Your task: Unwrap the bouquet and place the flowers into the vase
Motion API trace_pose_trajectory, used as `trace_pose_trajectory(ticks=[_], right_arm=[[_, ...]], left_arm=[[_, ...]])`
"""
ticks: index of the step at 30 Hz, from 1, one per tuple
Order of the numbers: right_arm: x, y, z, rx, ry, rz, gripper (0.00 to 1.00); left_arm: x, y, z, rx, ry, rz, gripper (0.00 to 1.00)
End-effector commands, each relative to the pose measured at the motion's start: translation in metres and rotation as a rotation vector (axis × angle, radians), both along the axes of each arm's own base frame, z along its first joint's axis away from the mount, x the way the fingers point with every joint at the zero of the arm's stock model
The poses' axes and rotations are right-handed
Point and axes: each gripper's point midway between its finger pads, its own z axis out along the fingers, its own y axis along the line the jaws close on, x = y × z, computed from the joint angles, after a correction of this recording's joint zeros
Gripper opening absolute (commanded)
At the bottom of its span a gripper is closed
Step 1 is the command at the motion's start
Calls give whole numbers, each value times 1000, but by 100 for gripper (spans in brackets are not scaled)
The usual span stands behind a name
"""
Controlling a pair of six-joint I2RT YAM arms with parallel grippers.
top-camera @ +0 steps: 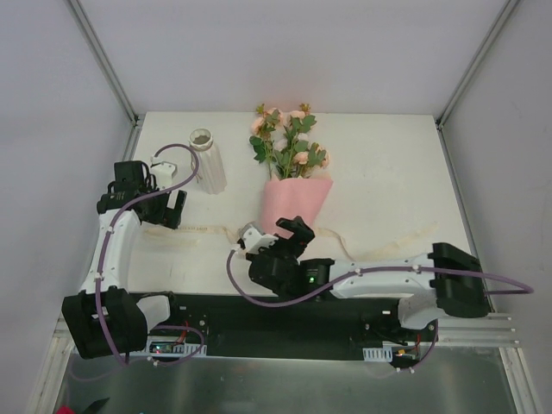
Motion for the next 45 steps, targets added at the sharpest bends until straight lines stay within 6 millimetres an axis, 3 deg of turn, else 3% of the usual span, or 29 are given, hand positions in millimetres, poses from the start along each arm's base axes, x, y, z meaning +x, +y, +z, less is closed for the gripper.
trace_pose_trajectory(ticks=[1, 9, 14, 17, 22, 23, 24, 25, 26, 27, 28, 29, 31, 34, 38, 45], right_arm=[[-7, -32, 51, 300, -78, -146, 97], [-29, -100, 36, 378, -39, -286, 97], [-29, -149, 77, 431, -140, -392, 97], [-26, -158, 84, 487, -137, -413, 96], [-5, -205, 100, 614, -142, -605, 97], [2, -194, 95, 686, -124, -623, 96], [6, -198, 86, 699, -96, -638, 97], [10, -207, 58, 521, 30, -648, 96], [28, -174, 61, 829, 109, -598, 97], [36, -168, 42, 900, 210, -585, 97], [42, -172, -11, 991, 450, -646, 98], [55, -163, -13, 1111, 513, -619, 98], [59, -152, -36, 1183, 717, -590, 99], [63, -132, -46, 1184, 845, -507, 96], [70, -124, -71, 1170, 941, -552, 83], [77, -117, -93, 1151, 1011, -589, 68]], left_arm=[[-2, 2, 17, 10, -31, -11, 99], [3, 5, 25, 31, -40, -14, 99], [9, 5, 38, 28, -55, -16, 99], [10, 5, 45, 29, -67, -16, 99], [8, 5, 49, 34, -74, -24, 99], [8, 3, 50, 29, -78, -29, 99], [6, 3, 49, 25, -74, -30, 99], [6, 2, 49, 22, -73, -31, 99], [6, 2, 49, 18, -73, -26, 99], [7, 2, 50, 15, -74, -24, 99], [6, 0, 51, 10, -73, -25, 99], [6, 0, 52, 5, -74, -20, 99], [2, -3, 57, -6, -75, -31, 99], [0, -6, 67, -8, -99, -50, 99], [-6, -11, 77, -24, -116, -62, 99], [-13, -13, 75, -16, -119, -79, 99]])
